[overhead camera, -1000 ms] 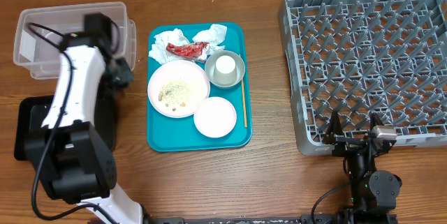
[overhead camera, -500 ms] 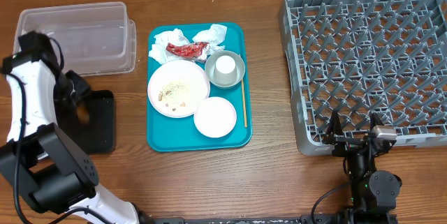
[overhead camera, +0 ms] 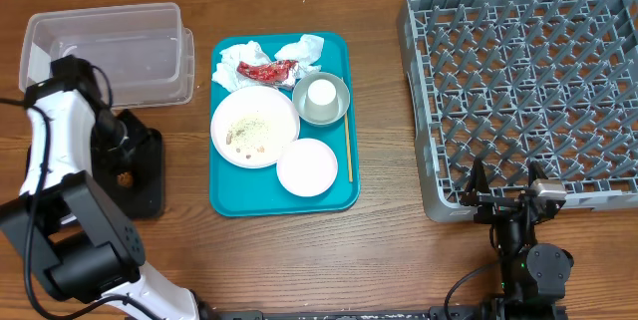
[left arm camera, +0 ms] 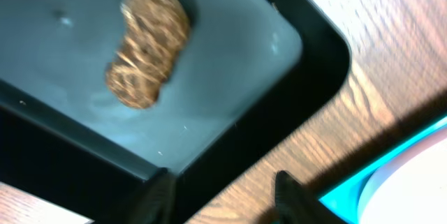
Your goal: Sort waste into correct bins and load items into the dishwasher
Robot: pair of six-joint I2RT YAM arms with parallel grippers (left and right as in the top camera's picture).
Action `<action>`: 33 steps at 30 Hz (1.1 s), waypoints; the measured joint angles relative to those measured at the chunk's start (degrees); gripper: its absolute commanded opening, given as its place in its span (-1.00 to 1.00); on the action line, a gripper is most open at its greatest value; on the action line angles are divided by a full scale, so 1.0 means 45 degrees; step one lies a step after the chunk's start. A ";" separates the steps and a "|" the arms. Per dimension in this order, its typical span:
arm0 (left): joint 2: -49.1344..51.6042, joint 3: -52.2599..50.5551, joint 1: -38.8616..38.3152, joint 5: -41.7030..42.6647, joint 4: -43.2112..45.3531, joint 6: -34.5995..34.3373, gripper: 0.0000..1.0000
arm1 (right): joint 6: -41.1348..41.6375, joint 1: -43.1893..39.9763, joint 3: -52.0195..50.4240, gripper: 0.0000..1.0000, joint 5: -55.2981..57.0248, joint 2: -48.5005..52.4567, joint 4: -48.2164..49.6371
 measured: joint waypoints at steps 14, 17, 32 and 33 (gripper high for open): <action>0.0000 -0.2361 -0.0413 -0.1122 0.2035 -0.0481 -0.92 | 0.0010 0.0000 0.0000 1.00 0.0000 0.0000 0.0000; 0.0005 -0.2851 -0.0413 -0.1098 0.2249 -0.0481 -0.92 | 0.0005 0.0000 0.0000 1.00 0.0000 0.0000 0.0000; 0.0000 -0.3060 -0.0937 -0.0296 0.2147 -0.0481 -0.92 | 0.0005 0.0000 0.0000 1.00 0.0000 0.0000 0.0000; 0.0005 -0.3060 -0.0937 -0.0253 0.2103 -0.0481 -0.92 | 0.0005 -0.0005 0.0000 1.00 0.0000 0.0000 0.0000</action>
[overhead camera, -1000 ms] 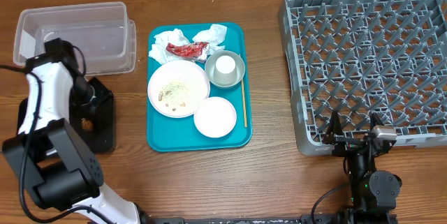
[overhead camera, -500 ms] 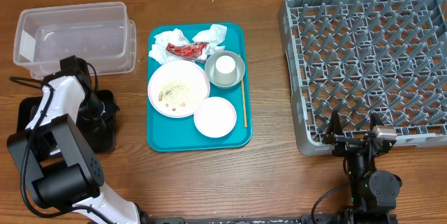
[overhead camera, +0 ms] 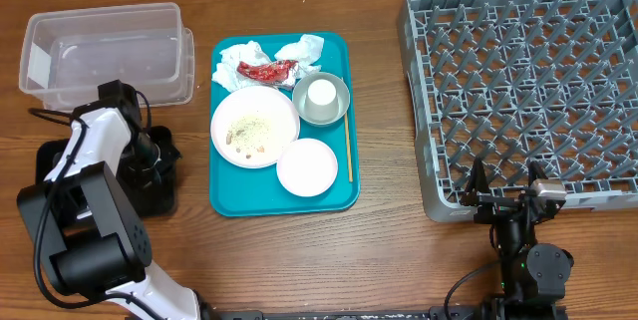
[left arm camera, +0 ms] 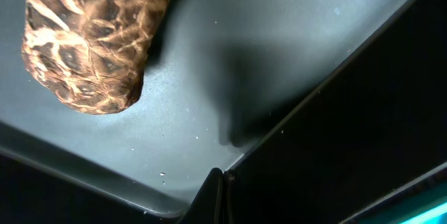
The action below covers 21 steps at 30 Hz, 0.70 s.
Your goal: Sort waste into correct bins and load items into the dishwasher
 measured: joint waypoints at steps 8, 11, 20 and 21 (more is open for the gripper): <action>0.0000 0.0015 0.0000 0.0000 -0.0578 0.0000 -0.92 | 0.0000 0.0005 0.0000 1.00 0.0000 0.0000 -0.0005; -0.0005 0.0117 0.0000 0.0000 -0.0991 0.0015 -0.92 | 0.0000 0.0000 0.0000 1.00 0.0000 0.0000 -0.0005; -0.1433 0.0534 0.0000 0.0024 -0.1647 0.0019 -0.78 | 0.0005 0.0005 0.0000 1.00 0.0000 0.0000 -0.0005; -0.1734 0.0539 0.0000 0.0049 -0.1642 0.0063 -0.59 | 0.0005 0.0005 0.0000 1.00 0.0000 0.0000 -0.0005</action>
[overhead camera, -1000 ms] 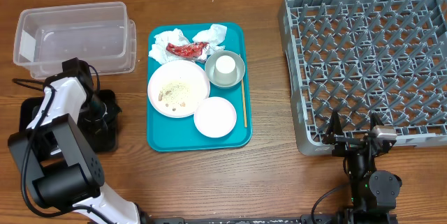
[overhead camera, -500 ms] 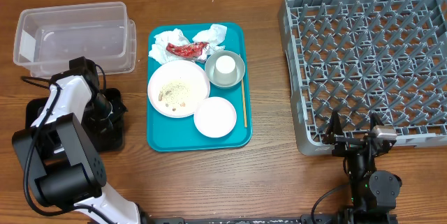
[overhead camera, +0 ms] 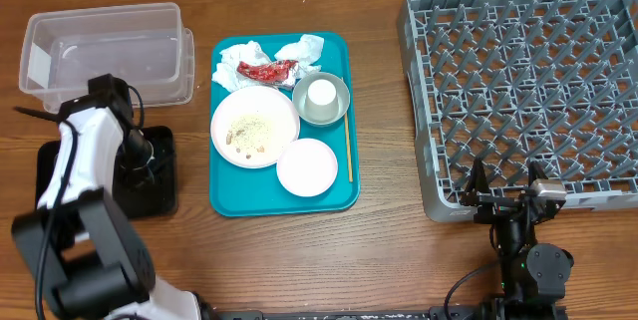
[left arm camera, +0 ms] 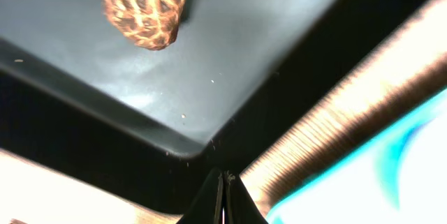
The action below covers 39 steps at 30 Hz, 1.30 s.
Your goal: Sort waste into correct bins and load items into the dishwasher
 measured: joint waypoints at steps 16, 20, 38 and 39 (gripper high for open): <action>0.0670 -0.0243 -0.0175 0.0869 0.2127 0.1015 -0.47 | -0.0005 0.0000 0.0000 1.00 -0.0005 0.0000 0.0000; 0.1384 -0.0350 -0.0432 0.1010 0.2322 0.1258 -0.47 | -0.0005 -0.0005 0.0000 1.00 0.0000 0.0000 0.0005; 0.1622 -0.0369 -0.0583 0.0452 0.2361 0.1535 -0.92 | -0.0010 -0.0005 0.0000 1.00 -0.0005 0.0000 0.0005; 0.1622 -0.0369 -0.0583 0.0437 0.2356 0.1535 -0.92 | -0.0005 0.0000 0.0000 1.00 0.0000 0.0000 0.0005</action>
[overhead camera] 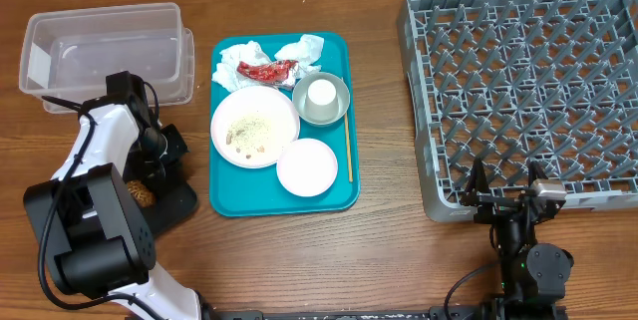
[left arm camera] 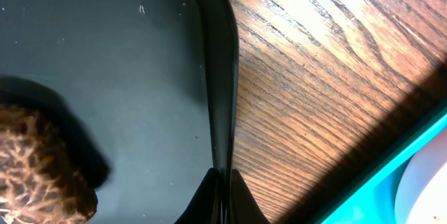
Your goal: Sort waste into correct bins and load items into the dishwasher
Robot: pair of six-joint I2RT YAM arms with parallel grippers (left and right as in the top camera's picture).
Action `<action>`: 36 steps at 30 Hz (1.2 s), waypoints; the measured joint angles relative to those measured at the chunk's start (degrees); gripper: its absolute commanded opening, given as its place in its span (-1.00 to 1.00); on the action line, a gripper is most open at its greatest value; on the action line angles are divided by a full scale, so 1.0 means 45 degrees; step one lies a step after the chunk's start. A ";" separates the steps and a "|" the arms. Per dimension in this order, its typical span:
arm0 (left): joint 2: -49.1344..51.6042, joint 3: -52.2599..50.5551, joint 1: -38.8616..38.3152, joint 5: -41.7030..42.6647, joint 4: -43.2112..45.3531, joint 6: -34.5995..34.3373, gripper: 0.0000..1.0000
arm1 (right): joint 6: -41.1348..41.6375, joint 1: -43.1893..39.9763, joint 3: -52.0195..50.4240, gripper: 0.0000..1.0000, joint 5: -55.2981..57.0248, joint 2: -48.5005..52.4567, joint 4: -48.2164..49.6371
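Note:
My left gripper (left arm camera: 225, 182) is shut on the thin side wall of the black bin (left arm camera: 222, 77), one finger inside and one outside. A brown piece of food (left arm camera: 35, 161) lies on the bin's floor. Seen from overhead, the black bin (overhead camera: 169, 200) sits left of the teal tray (overhead camera: 284, 200), with the left gripper (overhead camera: 164, 146) at its far edge. The tray carries a crumbed plate (overhead camera: 254, 126), a small white plate (overhead camera: 307, 167), a metal bowl holding a white cup (overhead camera: 321, 98), crumpled napkins with a red wrapper (overhead camera: 264, 66) and a chopstick (overhead camera: 348, 149). My right gripper (overhead camera: 505, 188) rests open by the rack.
A clear plastic container (overhead camera: 108, 51) stands at the back left, just behind the left arm. The grey dish rack (overhead camera: 528, 86) fills the right side. Bare wood (left arm camera: 314, 77) separates the bin from the tray's edge (left arm camera: 419, 158).
The black bin has turned and shifted right, closer to the teal tray, with my left gripper still shut on its wall. The right arm has not moved.
My left gripper hung open over the black bin's corner, brown food lying inside. It was then shut on the bin's wall and stayed so. Now the bin, still held, lies nearer the tray at a new angle.

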 measured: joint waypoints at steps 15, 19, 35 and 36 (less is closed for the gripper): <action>0.0000 0.0024 -0.0083 0.0330 0.0675 0.2152 -0.92 | 0.0000 0.0000 0.0000 1.00 0.0000 0.0000 -0.0005; 0.0000 0.0024 -0.0083 0.0325 0.0651 0.2982 -0.92 | 0.0000 -0.0005 0.0000 1.00 0.0000 0.0000 0.0000; 0.0000 0.0049 -0.0083 0.0272 -0.0117 0.7082 -0.92 | 0.0005 -0.0005 0.0000 1.00 -0.0005 0.0000 -0.0005; 0.0000 0.0049 -0.0083 0.0272 -0.0121 0.7368 -0.92 | 0.0000 0.0000 0.0000 1.00 0.0000 0.0000 0.0000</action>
